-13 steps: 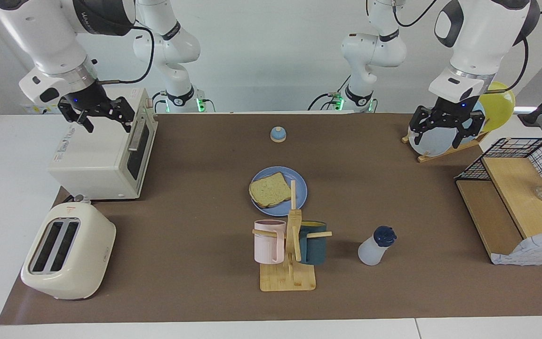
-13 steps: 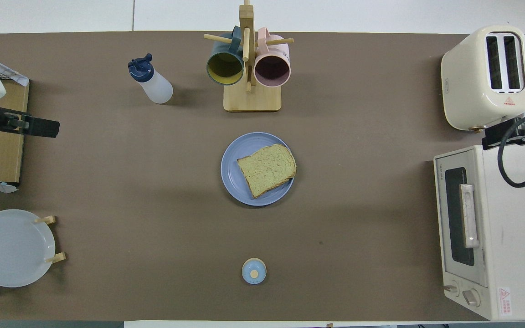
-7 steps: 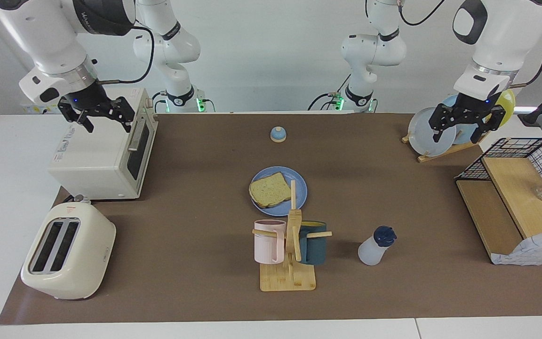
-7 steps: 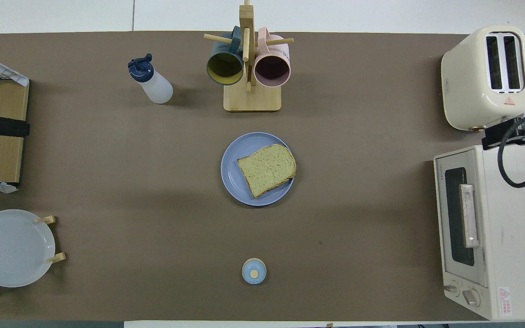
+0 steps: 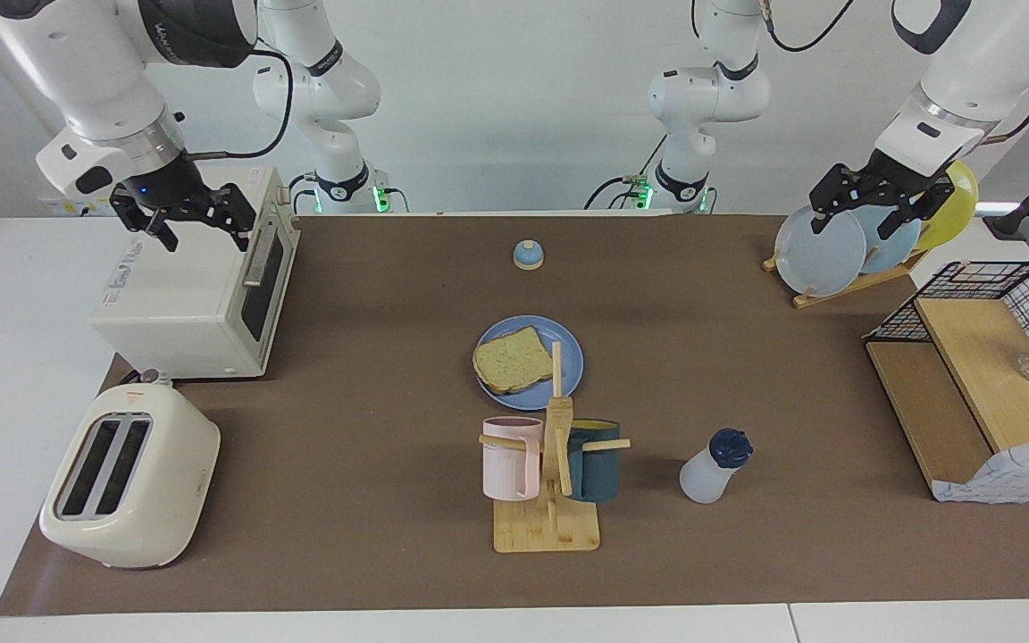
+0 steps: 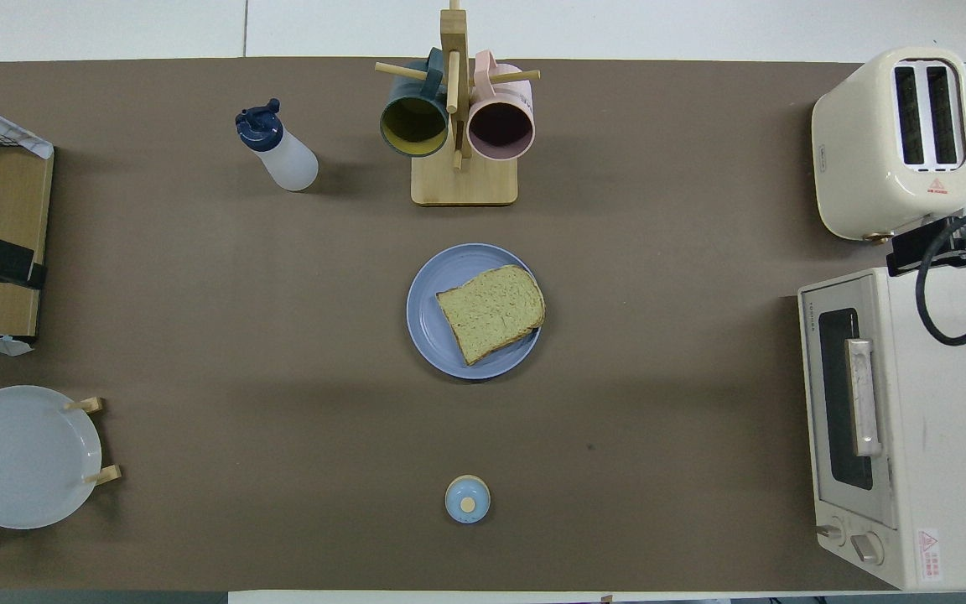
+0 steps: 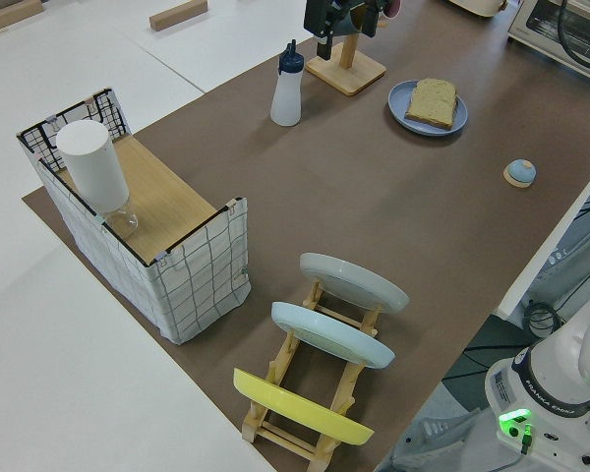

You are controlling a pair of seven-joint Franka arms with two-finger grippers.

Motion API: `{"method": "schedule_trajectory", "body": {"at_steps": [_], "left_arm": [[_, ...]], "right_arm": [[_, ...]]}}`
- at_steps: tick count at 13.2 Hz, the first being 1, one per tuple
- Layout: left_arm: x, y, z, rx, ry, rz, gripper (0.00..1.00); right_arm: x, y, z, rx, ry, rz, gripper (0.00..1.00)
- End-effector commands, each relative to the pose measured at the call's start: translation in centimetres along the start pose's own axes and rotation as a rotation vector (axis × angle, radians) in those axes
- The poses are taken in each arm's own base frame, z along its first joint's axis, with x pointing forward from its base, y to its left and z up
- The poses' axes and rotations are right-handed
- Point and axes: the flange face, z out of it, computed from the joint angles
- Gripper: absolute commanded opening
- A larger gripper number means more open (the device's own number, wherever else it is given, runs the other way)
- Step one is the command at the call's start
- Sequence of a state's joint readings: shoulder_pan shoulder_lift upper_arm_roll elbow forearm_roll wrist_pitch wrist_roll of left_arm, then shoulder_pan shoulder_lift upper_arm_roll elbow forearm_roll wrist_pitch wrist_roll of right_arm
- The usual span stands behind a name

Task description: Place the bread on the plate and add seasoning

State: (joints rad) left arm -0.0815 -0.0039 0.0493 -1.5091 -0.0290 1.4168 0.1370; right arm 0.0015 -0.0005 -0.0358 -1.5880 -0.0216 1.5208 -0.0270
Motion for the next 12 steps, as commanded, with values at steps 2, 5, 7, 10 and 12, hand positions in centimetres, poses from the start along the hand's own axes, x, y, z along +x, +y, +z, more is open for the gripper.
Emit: {"method": "schedule_trajectory", "body": {"at_steps": [2, 5, 7, 10, 12], "left_arm": [[-1.5, -0.5, 1.1, -0.018, -0.026, -0.059, 1.0], [-1.0, -0.5, 0.8, -0.022, -0.003, -0.123, 1.0], [-0.8, -0.6, 0.2, -0.007, 0.01, -0.118, 1.0], [0.1, -1.0, 0.0, 0.033, 0.081, -0.079, 1.0], [0.2, -0.9, 0.0, 0.035, 0.087, -0.076, 1.0]], "right_arm": [[-0.6, 0.3, 0.0, 0.007, 0.005, -0.008, 1.0], [-0.6, 0.3, 0.0, 0.007, 0.005, -0.006, 1.0], [-0.6, 0.3, 0.0, 0.007, 0.005, -0.006, 1.0], [-0.6, 0.3, 0.0, 0.007, 0.005, -0.008, 1.0], [-0.6, 0.3, 0.0, 0.007, 0.005, -0.008, 1.0]]}}
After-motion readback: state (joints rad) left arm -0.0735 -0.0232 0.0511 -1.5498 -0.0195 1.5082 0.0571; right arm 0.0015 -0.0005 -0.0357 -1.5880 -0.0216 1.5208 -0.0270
